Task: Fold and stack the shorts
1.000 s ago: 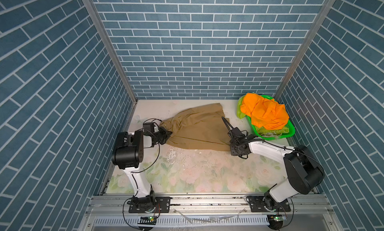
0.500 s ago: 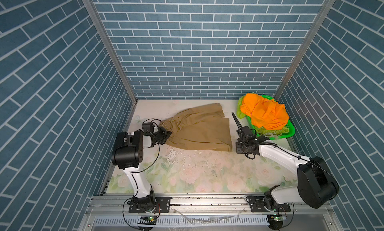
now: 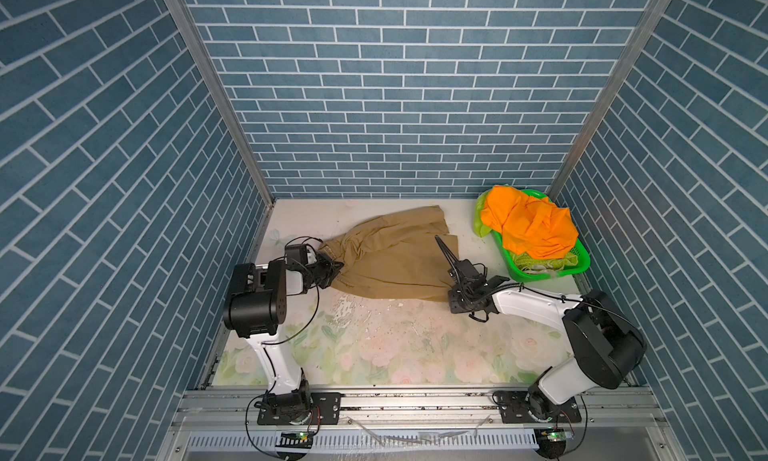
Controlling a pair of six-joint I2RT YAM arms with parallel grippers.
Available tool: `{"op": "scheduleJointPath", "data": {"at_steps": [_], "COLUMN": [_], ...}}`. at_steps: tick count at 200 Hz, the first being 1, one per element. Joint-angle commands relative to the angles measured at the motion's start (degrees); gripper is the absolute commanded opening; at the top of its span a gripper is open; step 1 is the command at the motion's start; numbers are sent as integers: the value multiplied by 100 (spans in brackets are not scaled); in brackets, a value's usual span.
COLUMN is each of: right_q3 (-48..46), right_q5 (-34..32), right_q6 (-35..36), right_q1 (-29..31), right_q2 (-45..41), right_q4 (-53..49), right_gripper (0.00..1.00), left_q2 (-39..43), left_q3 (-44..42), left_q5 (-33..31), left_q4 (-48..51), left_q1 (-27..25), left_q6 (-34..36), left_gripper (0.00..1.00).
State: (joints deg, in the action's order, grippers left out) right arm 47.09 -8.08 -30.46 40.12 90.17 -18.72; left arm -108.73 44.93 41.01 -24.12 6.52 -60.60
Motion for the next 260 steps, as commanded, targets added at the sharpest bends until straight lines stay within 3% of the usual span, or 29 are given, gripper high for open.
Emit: {"op": "scheduleJointPath", "data": {"at_steps": [1, 55, 83, 148, 204, 235, 246, 260], "right_q3": [88, 36, 130, 360, 1678, 1195, 1143, 1156], "right_q5": [-604, -1266, -1646, -1366, -2790, -2640, -2166, -1488], "right_q6": [-233, 295, 664, 882, 1966, 2718, 2787, 2759], "right_q1": [31, -29, -112, -443, -445, -452, -454, -444], "right_q2": [2, -225, -364, -488, -723, -1267, -1234, -1060], "right_q4": [-363, -761, -1110, -1183, -1486, -854, -962, -1316], "right_gripper": [31, 0, 0, 0, 0, 0, 0, 7], "left_q2": [-208, -204, -193, -187, -252, -255, -268, -307], "left_q3": [-134, -121, -126, -144, -206, -207, -195, -182], "left_q5": [-383, -364, -370, -355, -298, -313, -322, -322], "left_q4": [387, 395, 412, 395, 237, 244, 249, 237], "left_q1": [86, 86, 90, 86, 138, 154, 156, 150], "left_q6": [87, 88, 99, 83, -26, -14, 3, -14], "left_gripper": [0, 0, 0, 0, 0, 0, 0, 0]}}
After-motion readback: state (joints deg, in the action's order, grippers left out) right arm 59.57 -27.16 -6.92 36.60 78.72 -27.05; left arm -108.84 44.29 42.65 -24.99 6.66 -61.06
